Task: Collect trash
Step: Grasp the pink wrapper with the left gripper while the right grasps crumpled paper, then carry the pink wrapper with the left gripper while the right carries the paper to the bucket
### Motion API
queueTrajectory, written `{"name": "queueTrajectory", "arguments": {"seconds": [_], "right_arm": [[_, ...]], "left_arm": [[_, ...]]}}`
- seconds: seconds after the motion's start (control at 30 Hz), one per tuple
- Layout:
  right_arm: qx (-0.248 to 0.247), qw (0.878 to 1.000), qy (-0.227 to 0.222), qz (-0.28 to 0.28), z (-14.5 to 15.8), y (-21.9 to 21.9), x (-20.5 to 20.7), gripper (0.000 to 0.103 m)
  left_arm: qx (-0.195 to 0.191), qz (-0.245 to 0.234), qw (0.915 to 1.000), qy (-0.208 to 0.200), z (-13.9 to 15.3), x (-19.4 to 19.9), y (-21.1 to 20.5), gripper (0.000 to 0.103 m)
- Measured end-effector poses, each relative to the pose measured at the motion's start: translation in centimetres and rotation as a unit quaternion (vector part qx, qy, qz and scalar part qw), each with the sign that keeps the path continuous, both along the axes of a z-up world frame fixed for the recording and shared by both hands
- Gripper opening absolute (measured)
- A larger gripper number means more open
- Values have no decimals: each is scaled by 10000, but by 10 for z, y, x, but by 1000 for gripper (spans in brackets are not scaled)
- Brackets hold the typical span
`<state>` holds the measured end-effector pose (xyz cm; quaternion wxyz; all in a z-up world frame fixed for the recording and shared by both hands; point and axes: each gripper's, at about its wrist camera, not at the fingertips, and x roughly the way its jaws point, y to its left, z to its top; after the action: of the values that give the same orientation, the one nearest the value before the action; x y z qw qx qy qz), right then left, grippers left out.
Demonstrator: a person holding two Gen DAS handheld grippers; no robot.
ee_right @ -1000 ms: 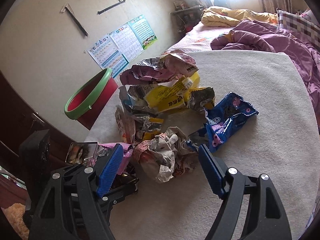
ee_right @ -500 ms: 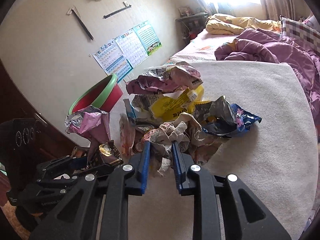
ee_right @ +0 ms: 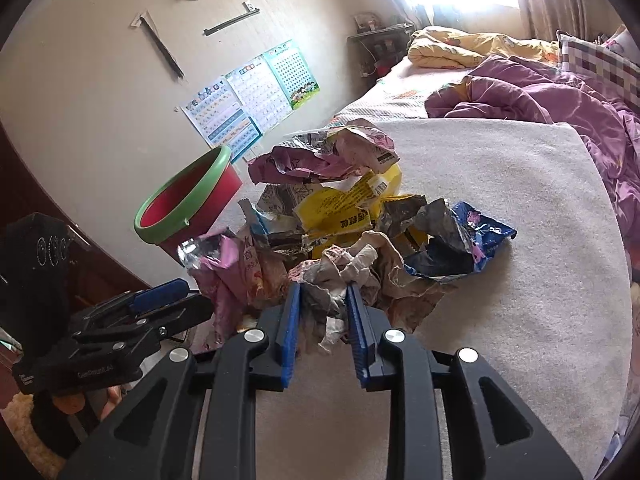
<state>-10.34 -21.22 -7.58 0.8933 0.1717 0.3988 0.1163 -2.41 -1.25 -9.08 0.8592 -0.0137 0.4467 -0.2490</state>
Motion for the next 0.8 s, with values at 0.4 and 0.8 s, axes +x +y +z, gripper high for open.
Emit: {"name": "queueTrajectory", "arguments": {"seconds": [0.4,0.8], "right_arm": [[-16,9999,-152,-5,3,-1,-4,22],[-56,9988,-496,3,24,4,-4,22]], "left_arm": [[384,-150,9991,62,-18,15,-11,13],[-164,-43,9986,-492,32,9,5,12]]}}
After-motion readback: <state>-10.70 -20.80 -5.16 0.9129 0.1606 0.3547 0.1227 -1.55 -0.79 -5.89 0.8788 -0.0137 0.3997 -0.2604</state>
